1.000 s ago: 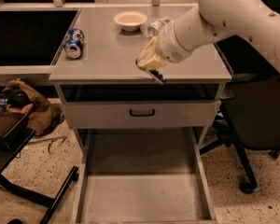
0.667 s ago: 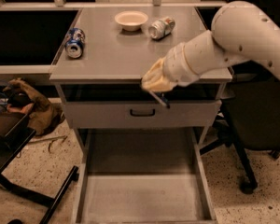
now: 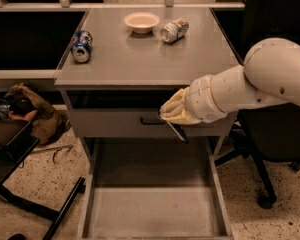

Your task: Place rxbar blueberry into middle drawer

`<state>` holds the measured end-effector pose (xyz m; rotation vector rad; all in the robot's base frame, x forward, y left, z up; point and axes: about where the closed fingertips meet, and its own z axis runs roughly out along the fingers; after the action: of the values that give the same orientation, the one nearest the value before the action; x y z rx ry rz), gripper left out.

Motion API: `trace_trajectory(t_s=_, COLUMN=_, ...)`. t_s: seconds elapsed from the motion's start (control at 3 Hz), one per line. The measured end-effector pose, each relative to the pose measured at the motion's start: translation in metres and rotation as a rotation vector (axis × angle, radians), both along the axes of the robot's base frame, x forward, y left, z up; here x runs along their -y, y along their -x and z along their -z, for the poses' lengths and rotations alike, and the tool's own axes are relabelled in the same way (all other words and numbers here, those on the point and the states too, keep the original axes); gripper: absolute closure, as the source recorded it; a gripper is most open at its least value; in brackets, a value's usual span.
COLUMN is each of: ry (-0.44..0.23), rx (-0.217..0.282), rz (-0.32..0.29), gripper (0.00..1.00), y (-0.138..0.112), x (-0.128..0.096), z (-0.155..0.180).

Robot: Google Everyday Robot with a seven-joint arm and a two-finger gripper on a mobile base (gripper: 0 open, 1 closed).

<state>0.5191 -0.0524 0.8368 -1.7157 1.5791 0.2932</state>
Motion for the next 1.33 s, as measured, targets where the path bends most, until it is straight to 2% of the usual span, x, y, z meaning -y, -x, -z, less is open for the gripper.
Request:
trace_trajectory(t_s=0.33, ry=-0.002, rx=-0.004, rz=-0.026, gripper=1.00, y=-0.007, x=0.003, z=0.048)
trace_trajectory(t_s=0.67, ry=-0.046, rx=-0.058, rz=-0.071, gripper=1.00, y=-0.032, x=0.007, z=0.116)
trace_trajectory(t_s=1.0, ry=-0.072, rx=-0.098, rz=-0.074, gripper=1.00, y=-0.032, x=0.005, z=0.141)
trace_trajectory(t_s=1.33, ry=-0.072, rx=-0.098, rz=-0.074, gripper=1.00, y=-0.032, x=0.005, z=0.141)
